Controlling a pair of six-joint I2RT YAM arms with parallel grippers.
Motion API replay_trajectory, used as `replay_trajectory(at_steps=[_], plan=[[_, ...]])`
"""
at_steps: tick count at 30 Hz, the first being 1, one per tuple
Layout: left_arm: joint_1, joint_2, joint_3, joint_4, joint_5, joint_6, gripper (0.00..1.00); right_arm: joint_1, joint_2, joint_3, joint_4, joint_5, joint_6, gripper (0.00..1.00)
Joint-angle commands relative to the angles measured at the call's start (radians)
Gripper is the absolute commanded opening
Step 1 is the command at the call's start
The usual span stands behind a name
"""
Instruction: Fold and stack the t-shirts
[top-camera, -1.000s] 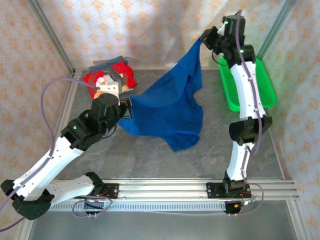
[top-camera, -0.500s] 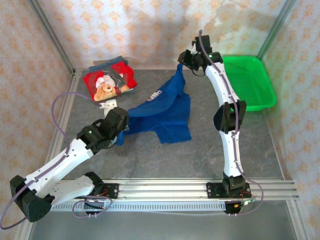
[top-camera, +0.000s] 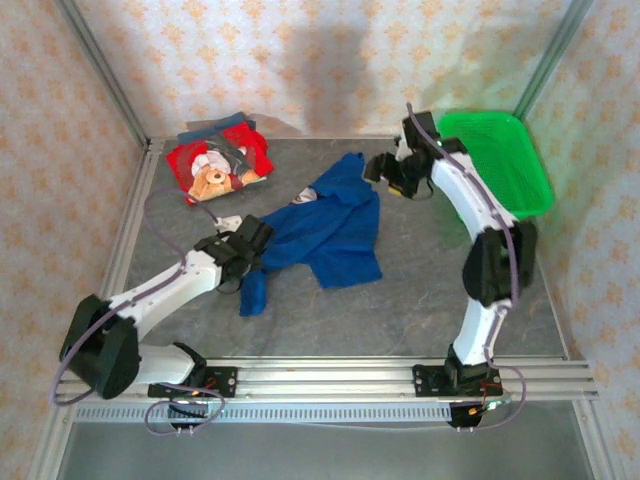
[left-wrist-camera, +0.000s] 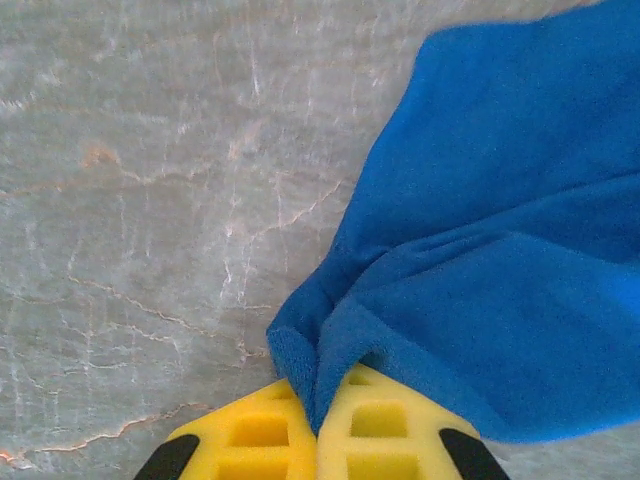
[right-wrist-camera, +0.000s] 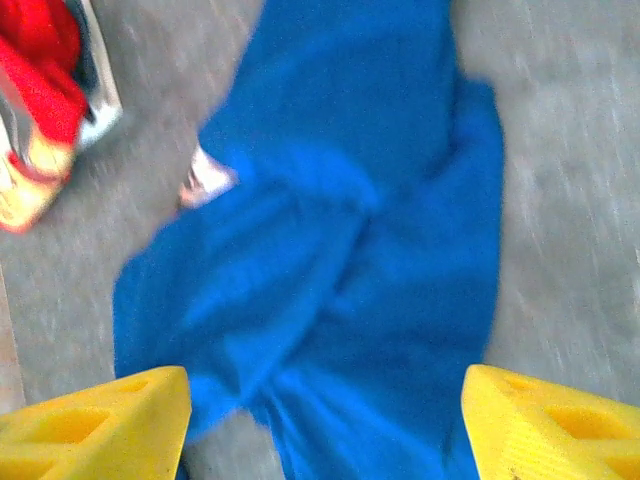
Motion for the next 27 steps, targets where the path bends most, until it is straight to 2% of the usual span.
replay_trajectory(at_steps=[1,5,8,9,10,11,12,14,16,19,24,27], plan=[[0.037,0.073,0.015,0.058,0.05,-0.012,0.0,0.001,-0.135,-0.254,0.102,-0.06,0.076,0.71],[0.091,0.146,0.024,0.106,0.113,-0.008,0.0,0.011,-0.212,-0.508,0.174,-0.077,0.136,0.67],[0.122,0.155,0.014,0.12,0.138,0.002,0.0,0.035,-0.221,-0.615,0.215,-0.077,0.156,0.65],[0.13,0.15,0.003,0.13,0.15,0.003,0.07,0.04,-0.213,-0.642,0.238,-0.087,0.166,0.64],[0.139,0.141,-0.01,0.144,0.171,0.005,0.19,0.042,-0.203,-0.659,0.253,-0.092,0.17,0.64],[0.148,0.125,-0.024,0.158,0.201,0.004,0.36,0.044,-0.19,-0.671,0.27,-0.09,0.178,0.64],[0.152,0.102,-0.034,0.156,0.222,0.0,0.5,0.044,-0.179,-0.685,0.295,-0.088,0.187,0.63],[0.152,0.038,-0.057,0.137,0.248,-0.023,0.67,0.044,-0.158,-0.701,0.326,-0.086,0.197,0.62],[0.154,-0.047,-0.091,0.108,0.266,-0.058,0.77,0.044,-0.137,-0.707,0.341,-0.079,0.201,0.59],[0.158,-0.185,-0.141,0.057,0.291,-0.111,0.82,0.045,-0.109,-0.717,0.36,-0.076,0.21,0.54],[0.161,-0.394,-0.233,-0.026,0.324,-0.191,0.82,0.043,-0.091,-0.723,0.357,-0.078,0.217,0.44],[0.161,-0.479,-0.285,-0.061,0.349,-0.227,0.82,0.044,-0.105,-0.731,0.334,-0.076,0.214,0.41]])
